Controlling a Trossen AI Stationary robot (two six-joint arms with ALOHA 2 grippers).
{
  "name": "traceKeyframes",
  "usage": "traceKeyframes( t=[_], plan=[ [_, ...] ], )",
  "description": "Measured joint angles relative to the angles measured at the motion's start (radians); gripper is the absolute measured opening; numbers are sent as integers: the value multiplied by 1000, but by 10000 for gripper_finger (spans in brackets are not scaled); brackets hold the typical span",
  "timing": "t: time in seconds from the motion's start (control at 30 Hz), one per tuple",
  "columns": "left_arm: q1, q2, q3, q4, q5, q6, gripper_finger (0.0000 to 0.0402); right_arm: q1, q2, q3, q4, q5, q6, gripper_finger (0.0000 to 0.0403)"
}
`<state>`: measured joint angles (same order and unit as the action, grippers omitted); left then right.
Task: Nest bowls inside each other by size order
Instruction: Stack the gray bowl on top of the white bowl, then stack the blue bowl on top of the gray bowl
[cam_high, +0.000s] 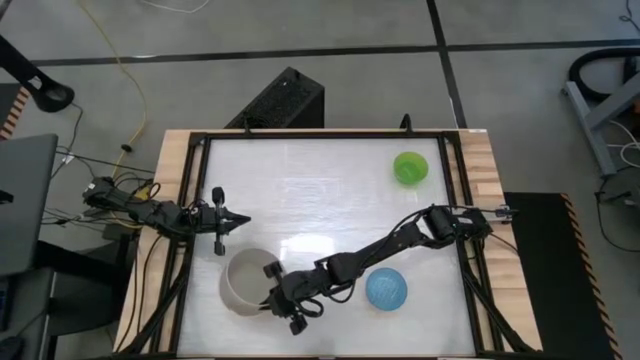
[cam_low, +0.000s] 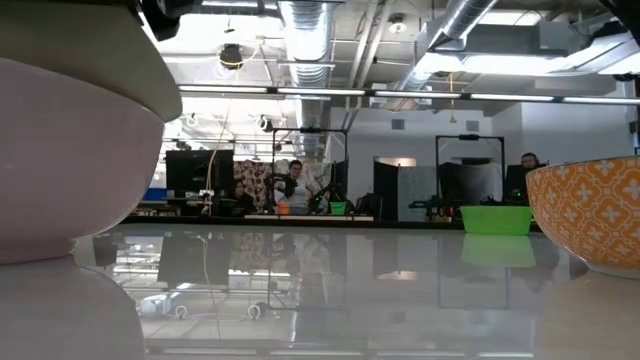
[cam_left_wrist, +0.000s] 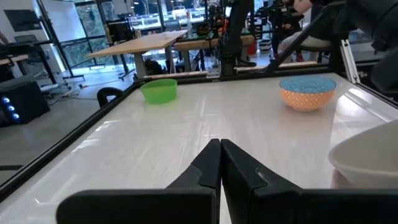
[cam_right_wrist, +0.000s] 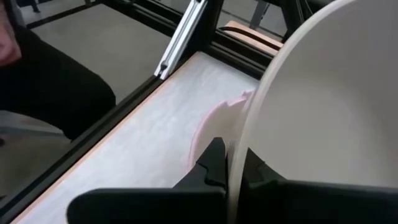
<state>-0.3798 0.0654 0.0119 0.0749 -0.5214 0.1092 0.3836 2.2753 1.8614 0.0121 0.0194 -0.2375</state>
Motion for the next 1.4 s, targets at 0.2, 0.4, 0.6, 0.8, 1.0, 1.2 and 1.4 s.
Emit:
traceKeyframes(
  t=[0.2,0.4,0.6,0.8,1.0,1.2,1.4],
  plan=[
    [0,0,0,0,0,0,0,-6,0,0,2,1,4,34],
    [0,0,0,0,0,0,0,-14,0,0,22,5,11,89],
    [0,0,0,0,0,0,0,-17,-1,0,25,5,55,121],
    [0,0,0,0,-1,0,0,-24,-1,0,25,5,131,152],
    [0,0,0,0,-1,0,0,-27,-40,0,-38,-11,204,185],
    [0,0,0,0,-1,0,0,-27,-108,0,-38,-26,247,177],
    [0,0,0,0,-1,0,0,-35,-113,0,-137,-54,333,22]
  ],
)
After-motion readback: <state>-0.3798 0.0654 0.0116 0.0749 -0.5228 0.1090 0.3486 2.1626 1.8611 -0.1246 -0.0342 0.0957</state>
